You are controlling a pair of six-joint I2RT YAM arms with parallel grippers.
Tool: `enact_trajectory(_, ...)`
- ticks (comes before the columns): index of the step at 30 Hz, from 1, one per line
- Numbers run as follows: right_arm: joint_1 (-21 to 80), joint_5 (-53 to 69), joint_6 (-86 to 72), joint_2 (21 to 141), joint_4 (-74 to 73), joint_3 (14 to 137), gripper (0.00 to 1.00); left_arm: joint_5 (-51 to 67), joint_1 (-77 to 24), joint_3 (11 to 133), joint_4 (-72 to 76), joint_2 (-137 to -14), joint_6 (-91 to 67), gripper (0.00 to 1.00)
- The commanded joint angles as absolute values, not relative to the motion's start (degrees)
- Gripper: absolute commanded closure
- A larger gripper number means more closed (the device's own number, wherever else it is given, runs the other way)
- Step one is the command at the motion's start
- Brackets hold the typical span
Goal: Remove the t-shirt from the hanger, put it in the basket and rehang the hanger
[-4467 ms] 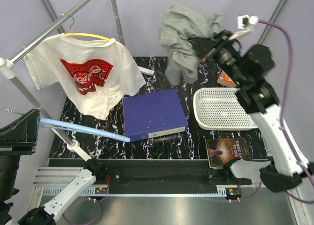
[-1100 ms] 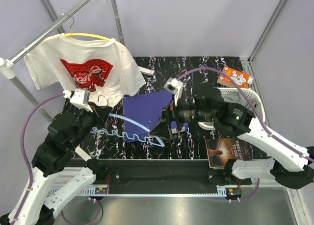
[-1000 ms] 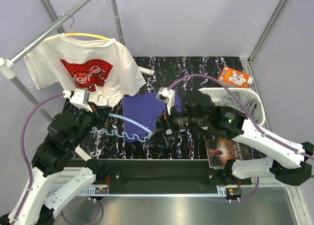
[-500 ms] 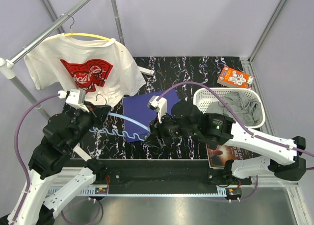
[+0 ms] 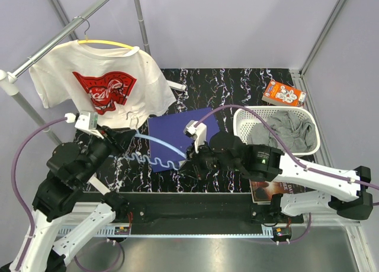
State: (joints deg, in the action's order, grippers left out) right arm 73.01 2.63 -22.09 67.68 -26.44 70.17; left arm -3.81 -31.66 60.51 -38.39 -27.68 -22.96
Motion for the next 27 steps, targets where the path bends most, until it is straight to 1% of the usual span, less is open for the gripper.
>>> enact_trajectory(1,72.68,-4.57,-23.91,62.76,-25.58,68.21,1.0,-1.32,-31.82,63.45,-34.97,-25.14,-22.06,0.63)
enact_trajectory(2,72.69,-5.88,-23.91,61.62,-25.58,67.59,1.0,-1.32,-31.82,64.15,-36.29,-24.61,-21.89,0.58)
enact_trajectory(4,72.69,-7.37,-23.47,60.74,-25.75,67.41,1.0,-1.58,-31.82,64.68,-37.44,-23.73,-21.97,0.43)
enact_trajectory(5,72.69,-9.21,-22.86,59.86,-25.75,67.33,1.0,-1.76,-31.82,65.21,-38.57,-22.77,-22.06,0.4)
enact_trajectory(7,72.68,-11.24,-21.72,58.8,-25.14,67.24,1.0,-1.58,-31.9,66.52,-39.81,-21.71,-22.06,0.37)
enact_trajectory(10,72.51,-11.25,-16.89,58.27,-22.51,68.99,1.0,-2.19,-31.82,68.46,-42.97,-19.34,-22.06,0.35)
enact_trajectory(13,72.6,-8.8,-11.18,60.81,-20.13,74.43,1.0,-4.65,-31.9,69.17,-47.01,-16.71,-23.64,0.34)
enact_trajectory(16,72.6,-5.72,-4.76,67.21,-18.55,81.19,1.0,-7.29,-31.9,67.25,-49.48,-12.32,-26.71,0.33)
enact_trajectory(20,72.6,-6.94,3.24,74.87,-18.28,92.6,1.0,-10.89,-31.9,66.27,-52.37,-5.82,-30.05,0.31)
enact_trajectory(24,72.34,-7.38,6.24,82.08,-18.63,102.02,1.0,-11.95,-31.99,69.51,-56.59,-5.36,-29.8,0.3)
enact_trajectory(27,69.98,-8.79,3.96,87.26,-21.17,109.41,1.0,-11.95,-32.08,71.71,-58.62,-6.33,-29.62,0.3)
